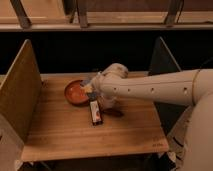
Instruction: Place the white sponge in the ceramic cup
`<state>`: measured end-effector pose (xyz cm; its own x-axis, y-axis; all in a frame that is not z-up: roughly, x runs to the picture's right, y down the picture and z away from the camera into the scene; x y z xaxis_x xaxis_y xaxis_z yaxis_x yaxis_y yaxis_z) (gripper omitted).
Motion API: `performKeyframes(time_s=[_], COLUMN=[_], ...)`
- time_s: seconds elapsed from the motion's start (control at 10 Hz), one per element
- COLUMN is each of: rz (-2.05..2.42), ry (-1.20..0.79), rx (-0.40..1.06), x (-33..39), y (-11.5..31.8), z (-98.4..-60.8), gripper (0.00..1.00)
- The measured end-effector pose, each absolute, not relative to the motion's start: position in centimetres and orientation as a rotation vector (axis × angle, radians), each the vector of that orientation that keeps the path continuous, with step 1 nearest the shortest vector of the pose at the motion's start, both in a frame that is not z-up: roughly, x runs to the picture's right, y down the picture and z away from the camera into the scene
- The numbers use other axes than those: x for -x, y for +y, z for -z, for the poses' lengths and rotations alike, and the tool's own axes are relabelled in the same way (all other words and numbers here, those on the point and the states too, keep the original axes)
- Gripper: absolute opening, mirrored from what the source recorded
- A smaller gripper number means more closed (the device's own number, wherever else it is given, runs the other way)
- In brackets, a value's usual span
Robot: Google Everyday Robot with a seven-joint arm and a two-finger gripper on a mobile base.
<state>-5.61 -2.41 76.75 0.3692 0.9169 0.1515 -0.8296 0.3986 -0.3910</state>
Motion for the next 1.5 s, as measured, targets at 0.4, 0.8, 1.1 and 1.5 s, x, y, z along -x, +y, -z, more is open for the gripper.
performKeyframes(time_s=[0.4,0.8,1.1,1.5], rz=[-1.195,-1.198,-1.196,-1.227], ry=[-0.337,-0.321,-0.348,-0.474], rx=[0.174,0.164,0.144,0.072], x=[-1.9,-2.8,-3.1,-4.8], y=[-2.8,-2.5,-3.6,-7.8], z=[-75.8,-76.0,-76.5,-77.6], gripper=[0.0,0.0,0.0,0.0])
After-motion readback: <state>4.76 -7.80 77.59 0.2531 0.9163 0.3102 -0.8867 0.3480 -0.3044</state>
